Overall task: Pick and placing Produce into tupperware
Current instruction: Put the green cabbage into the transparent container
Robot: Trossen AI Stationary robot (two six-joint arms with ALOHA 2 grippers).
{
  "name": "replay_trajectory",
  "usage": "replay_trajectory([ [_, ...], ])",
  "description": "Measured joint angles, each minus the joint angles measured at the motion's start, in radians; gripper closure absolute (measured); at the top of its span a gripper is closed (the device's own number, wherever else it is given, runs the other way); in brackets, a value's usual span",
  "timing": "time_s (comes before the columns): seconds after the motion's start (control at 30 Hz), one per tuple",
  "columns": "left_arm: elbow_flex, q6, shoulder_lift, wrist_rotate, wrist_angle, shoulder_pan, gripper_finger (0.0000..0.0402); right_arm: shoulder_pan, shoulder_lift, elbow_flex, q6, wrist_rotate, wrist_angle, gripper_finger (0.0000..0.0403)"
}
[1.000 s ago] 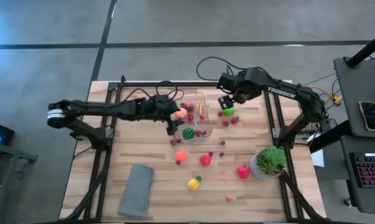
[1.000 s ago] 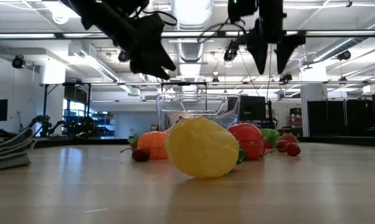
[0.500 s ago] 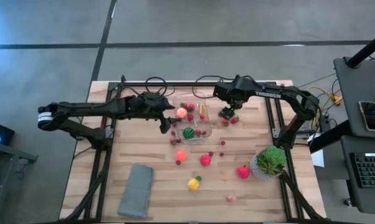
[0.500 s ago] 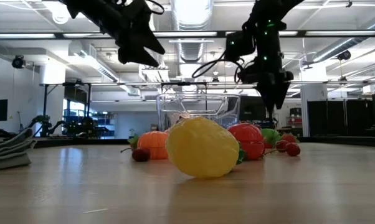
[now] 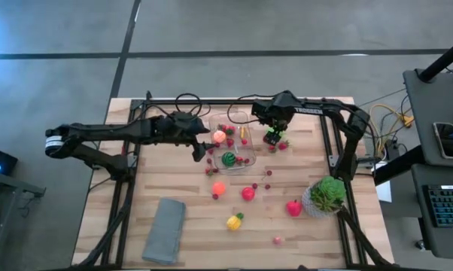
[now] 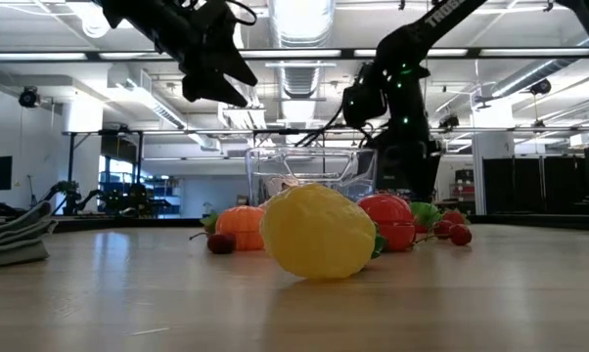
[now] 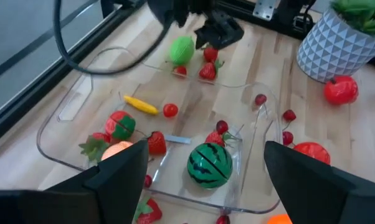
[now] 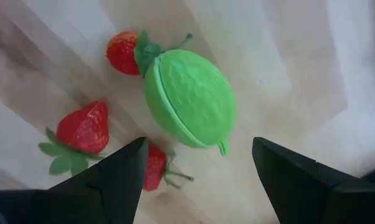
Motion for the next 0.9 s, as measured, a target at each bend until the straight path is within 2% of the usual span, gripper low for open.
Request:
replay_trajectory([
  [0.43, 0.0, -0.048, 0.0, 0.0, -0.001, 0.0, 0.0097, -0.013, 0.126, 0.013, -0.051, -0.019, 0.004, 0.0134],
  [0.9, 0.0, -0.048, 0.0, 0.0, -0.001, 0.0, 0.0097, -0.012, 0.136, 0.059, -0.064, -0.022, -0.017, 0.0208],
])
